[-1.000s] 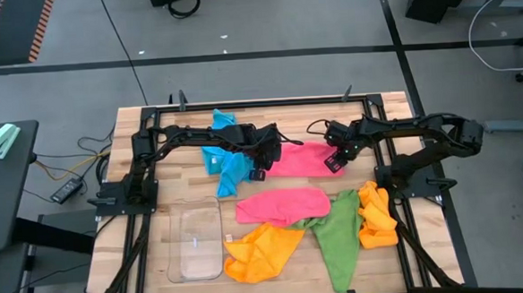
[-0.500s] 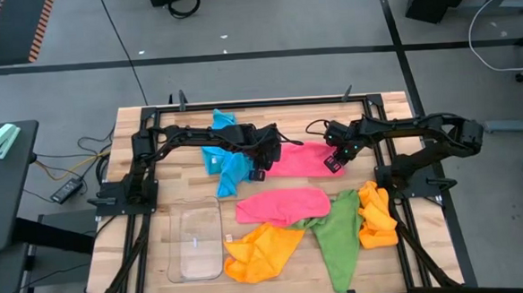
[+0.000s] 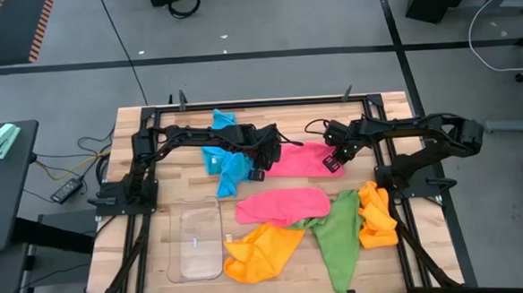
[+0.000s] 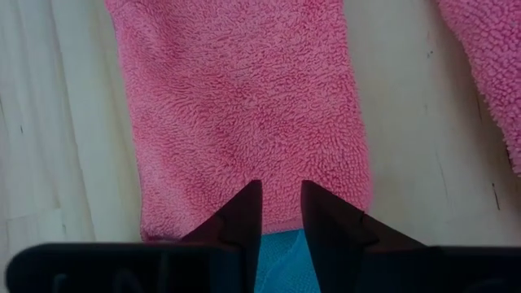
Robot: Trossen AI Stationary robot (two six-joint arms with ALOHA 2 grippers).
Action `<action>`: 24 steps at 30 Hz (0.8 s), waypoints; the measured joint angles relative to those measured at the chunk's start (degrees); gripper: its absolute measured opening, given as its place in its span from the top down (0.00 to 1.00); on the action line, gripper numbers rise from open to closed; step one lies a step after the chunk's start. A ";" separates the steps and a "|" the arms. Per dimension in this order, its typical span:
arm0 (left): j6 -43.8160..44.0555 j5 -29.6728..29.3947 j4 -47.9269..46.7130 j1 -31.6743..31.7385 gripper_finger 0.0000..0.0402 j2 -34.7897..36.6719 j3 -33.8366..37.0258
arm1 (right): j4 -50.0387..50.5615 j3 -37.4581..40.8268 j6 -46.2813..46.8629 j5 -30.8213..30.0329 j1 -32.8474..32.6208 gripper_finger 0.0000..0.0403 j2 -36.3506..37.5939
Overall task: Fold microfiber towels
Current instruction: Fold the top pink microfiber cloth
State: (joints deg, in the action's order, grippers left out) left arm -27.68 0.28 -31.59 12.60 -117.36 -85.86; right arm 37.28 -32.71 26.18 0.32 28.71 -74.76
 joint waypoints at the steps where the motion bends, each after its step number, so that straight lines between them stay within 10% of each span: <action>1: 0.00 -0.01 -0.02 0.00 0.77 0.00 0.00 | 0.02 0.00 0.09 0.03 -0.01 0.99 0.00; 24: -0.63 -0.01 -4.69 0.20 0.81 0.00 -0.02 | 13.53 -7.30 -1.20 6.47 -0.15 0.99 0.15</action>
State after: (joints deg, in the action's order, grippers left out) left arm -28.32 0.27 -36.29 12.80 -117.36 -85.89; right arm 50.80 -40.01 24.99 6.78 28.56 -74.61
